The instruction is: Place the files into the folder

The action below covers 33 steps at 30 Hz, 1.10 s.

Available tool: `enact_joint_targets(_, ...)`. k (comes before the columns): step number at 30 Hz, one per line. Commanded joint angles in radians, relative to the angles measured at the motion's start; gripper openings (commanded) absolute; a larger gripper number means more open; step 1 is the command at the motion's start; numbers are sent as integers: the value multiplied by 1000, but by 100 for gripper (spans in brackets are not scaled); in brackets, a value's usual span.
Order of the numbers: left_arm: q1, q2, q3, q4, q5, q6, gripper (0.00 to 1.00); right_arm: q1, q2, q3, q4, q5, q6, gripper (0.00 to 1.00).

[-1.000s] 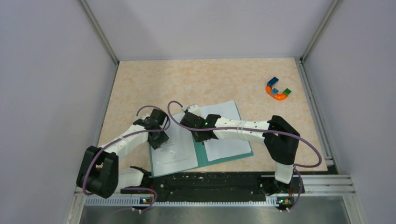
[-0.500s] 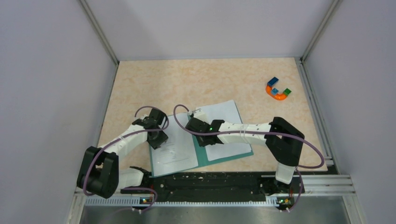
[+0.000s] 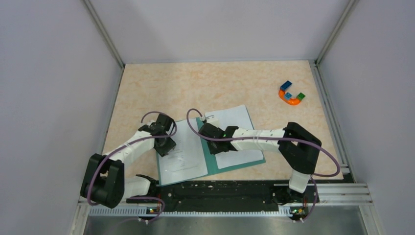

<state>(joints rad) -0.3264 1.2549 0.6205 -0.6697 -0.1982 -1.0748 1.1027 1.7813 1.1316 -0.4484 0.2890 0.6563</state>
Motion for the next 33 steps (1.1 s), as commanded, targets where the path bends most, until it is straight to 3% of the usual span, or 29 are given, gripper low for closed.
enact_joint_targets(1,6,47,-53,40,17,-16,44,-22,53,-44,-78,-1,2,0)
enact_joint_targets(33,6,46,-68,80,45,1,44,-38,140,21,-61,-105,10,0)
